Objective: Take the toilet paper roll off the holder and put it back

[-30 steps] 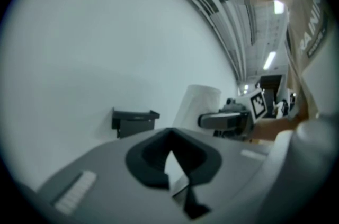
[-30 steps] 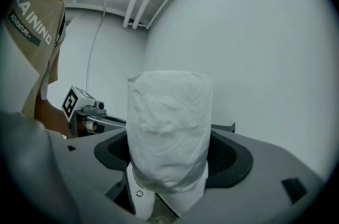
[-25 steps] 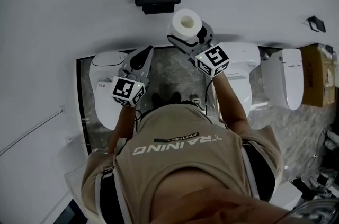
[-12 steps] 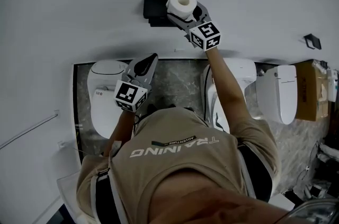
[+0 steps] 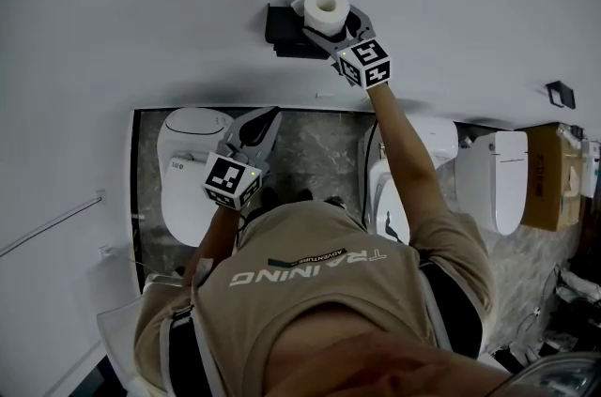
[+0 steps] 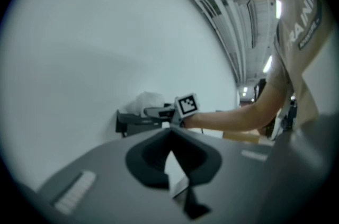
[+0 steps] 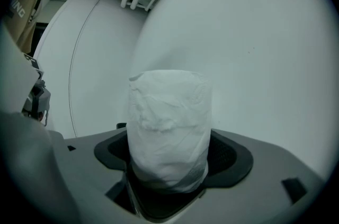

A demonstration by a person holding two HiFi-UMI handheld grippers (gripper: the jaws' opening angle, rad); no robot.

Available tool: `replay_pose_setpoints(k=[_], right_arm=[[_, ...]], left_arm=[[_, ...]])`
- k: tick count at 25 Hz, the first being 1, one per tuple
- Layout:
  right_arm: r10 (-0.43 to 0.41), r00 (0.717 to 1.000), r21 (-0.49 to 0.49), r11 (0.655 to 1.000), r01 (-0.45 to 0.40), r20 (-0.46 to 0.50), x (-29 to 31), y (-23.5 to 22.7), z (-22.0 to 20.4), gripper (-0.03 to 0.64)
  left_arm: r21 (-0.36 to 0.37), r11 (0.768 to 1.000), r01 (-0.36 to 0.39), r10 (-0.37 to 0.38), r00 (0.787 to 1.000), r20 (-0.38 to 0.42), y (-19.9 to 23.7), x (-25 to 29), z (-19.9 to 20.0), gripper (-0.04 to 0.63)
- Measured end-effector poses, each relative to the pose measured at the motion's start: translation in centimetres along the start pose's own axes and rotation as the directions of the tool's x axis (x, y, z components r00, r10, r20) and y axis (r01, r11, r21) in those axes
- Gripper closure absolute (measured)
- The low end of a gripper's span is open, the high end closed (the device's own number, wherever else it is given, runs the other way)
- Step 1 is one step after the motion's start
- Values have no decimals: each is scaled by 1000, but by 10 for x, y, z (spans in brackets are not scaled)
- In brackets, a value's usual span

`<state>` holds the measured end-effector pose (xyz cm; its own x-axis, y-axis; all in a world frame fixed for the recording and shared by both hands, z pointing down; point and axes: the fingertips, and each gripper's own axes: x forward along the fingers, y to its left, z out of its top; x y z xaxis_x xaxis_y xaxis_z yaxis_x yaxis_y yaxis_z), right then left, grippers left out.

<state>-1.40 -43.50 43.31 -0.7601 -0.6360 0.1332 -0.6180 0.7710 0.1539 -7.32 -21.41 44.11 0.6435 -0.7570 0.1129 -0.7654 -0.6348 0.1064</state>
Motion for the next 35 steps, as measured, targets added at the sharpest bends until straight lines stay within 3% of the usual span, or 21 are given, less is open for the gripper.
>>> replay_pose_setpoints(k=[4, 11, 17, 20, 25, 33, 34, 35], right_arm=[[-13, 999, 43, 999, 11, 42, -1, -4, 1, 239], [-53, 998, 169, 984, 48, 24, -12, -9, -13, 238], [-105, 994, 132, 986, 104, 6, -40, 0, -16, 238], [-152, 988, 161, 976, 148, 12, -61, 9, -18, 238], [-164, 986, 181, 970, 162, -3, -102, 57, -29, 239], [-55, 995, 274, 959, 77, -88, -152, 159, -80, 247], [-57, 994, 283, 956, 80, -89, -161, 170, -83, 264], [-73, 994, 289, 953, 95, -86, -171, 180, -86, 339]], left_arm=[[-2, 1000, 11, -11, 1000, -15, 2, 6, -4, 595], [2, 1000, 20, -20, 1000, -14, -2, 0, -4, 595], [9, 998, 57, -57, 998, -1, -8, -7, -2, 595], [18, 996, 84, -84, 996, 5, -8, -14, -1, 595], [-12, 992, 128, -128, 992, 6, -8, -29, -20, 595], [-30, 984, 173, -174, 985, -13, -27, -55, -46, 595], [-29, 985, 172, -172, 985, -11, -32, -59, -47, 595], [-26, 986, 167, -167, 986, -10, -36, -62, -47, 595]])
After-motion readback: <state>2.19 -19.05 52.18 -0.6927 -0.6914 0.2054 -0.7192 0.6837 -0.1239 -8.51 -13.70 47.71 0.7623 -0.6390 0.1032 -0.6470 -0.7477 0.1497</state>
